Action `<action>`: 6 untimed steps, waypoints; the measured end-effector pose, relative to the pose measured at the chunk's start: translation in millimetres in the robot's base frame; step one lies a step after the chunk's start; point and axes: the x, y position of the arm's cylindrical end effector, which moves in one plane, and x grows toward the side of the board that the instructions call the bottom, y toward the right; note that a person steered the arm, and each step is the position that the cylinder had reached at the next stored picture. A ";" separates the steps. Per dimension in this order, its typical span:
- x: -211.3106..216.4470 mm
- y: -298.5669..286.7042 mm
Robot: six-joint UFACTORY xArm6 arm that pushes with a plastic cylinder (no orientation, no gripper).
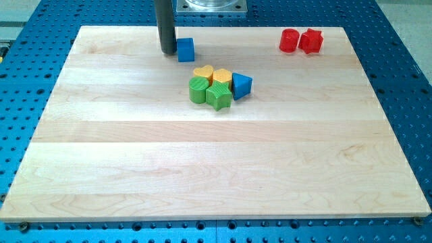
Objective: Push the blue cube into the yellow blocks
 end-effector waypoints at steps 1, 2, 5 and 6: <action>2.8 37.8; 7.1 73.9; 5.3 71.3; 16.4 68.6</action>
